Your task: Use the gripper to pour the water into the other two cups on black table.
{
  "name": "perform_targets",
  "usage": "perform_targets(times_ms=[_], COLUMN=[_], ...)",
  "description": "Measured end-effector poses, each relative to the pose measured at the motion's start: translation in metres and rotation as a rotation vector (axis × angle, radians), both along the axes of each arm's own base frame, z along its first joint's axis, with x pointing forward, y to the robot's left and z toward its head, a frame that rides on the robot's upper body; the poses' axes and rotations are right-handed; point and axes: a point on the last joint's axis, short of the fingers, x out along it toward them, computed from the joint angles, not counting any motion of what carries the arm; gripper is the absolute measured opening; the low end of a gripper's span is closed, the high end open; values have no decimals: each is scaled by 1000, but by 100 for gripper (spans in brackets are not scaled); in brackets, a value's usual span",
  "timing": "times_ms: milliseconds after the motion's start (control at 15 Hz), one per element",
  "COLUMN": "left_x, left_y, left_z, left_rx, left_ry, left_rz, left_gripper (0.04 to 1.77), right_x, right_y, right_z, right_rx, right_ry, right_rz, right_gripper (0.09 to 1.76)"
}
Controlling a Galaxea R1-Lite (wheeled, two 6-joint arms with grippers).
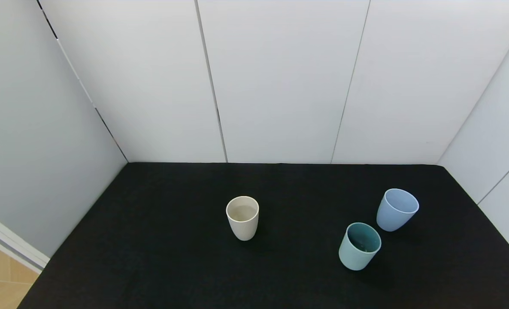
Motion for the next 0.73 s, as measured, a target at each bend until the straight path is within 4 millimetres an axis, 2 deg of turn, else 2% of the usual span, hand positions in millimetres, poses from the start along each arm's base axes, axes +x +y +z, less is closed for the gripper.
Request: perform_targets(times_ms=[133,333,733], left_x=[0,0,0], left_y=[0,0,0], left_z=[0,0,0], left_rx=[0,0,0], left_ry=[0,0,0], left_rz=[0,-1,0], left_gripper=[172,172,172], right_x=[2,5,7], right_y=[0,3,3], right_z=[-6,-15,-21], right_rx=[-21,-7,-2], right_ry=[-1,27,54], right_rz=[11,118,129], right_gripper=[170,170,170])
